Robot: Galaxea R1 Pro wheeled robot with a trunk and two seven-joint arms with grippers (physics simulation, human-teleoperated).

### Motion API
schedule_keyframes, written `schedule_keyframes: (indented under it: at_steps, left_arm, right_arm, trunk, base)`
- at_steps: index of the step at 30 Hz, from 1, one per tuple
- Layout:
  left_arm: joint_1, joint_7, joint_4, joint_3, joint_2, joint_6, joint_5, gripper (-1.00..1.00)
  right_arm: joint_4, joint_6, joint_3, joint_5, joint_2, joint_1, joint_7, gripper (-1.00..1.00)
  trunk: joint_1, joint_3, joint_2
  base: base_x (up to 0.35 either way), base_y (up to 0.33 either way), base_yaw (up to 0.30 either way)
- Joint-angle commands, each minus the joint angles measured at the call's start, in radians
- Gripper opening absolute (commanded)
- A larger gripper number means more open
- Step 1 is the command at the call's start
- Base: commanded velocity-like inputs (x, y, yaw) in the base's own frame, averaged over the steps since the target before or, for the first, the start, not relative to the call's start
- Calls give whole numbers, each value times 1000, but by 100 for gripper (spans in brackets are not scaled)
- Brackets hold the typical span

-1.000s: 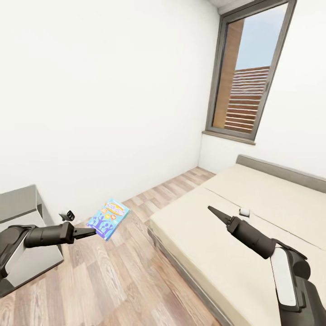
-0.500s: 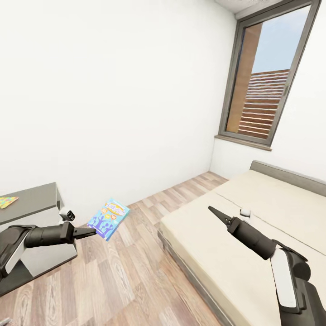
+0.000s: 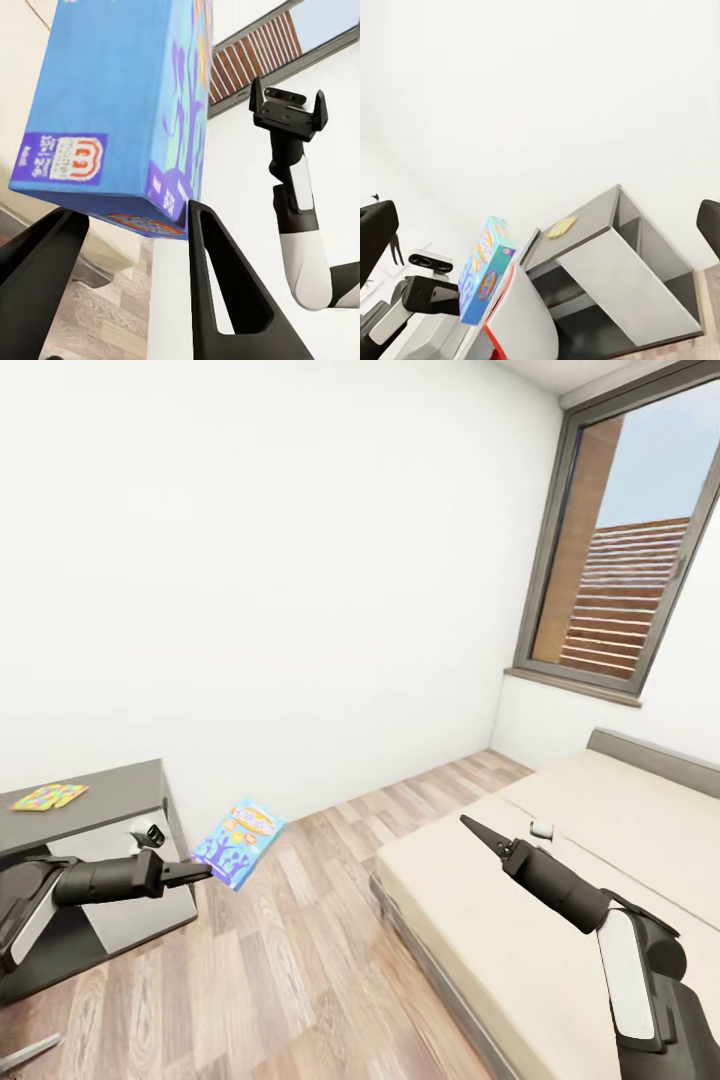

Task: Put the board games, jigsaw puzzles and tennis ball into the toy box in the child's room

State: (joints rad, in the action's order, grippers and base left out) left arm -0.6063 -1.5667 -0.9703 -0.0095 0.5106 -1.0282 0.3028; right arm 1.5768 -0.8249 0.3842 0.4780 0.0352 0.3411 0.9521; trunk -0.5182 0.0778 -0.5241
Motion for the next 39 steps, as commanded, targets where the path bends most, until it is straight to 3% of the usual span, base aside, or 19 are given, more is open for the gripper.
schedule_keyframes:
  at_steps: [1, 11, 23, 39]
  left_arm:
    - [-1, -4, 1, 0, 0, -10, 1, -100]
    - [-1, -4, 8, 7, 0, -8, 1, -100]
    - [-1, -4, 8, 6, 0, -8, 2, -100]
    - [-1, -4, 9, 2, 0, -8, 2, -100]
  right_arm:
    - [0, -5, 2, 1, 1, 1, 2, 100]
    - [3, -5, 1, 1, 1, 1, 1, 100]
    - [4, -4, -20, 1, 1, 1, -1, 100]
    - [2, -3, -40, 1, 0, 1, -4, 100]
  trunk:
    - [-1, 1, -2]
    - [-1, -3, -2]
    - [-1, -3, -2]
    - [-1, -3, -2]
  base:
    - [115, -70, 204]
    - [258, -83, 81]
    - [245, 64, 262]
    - [69, 1, 281]
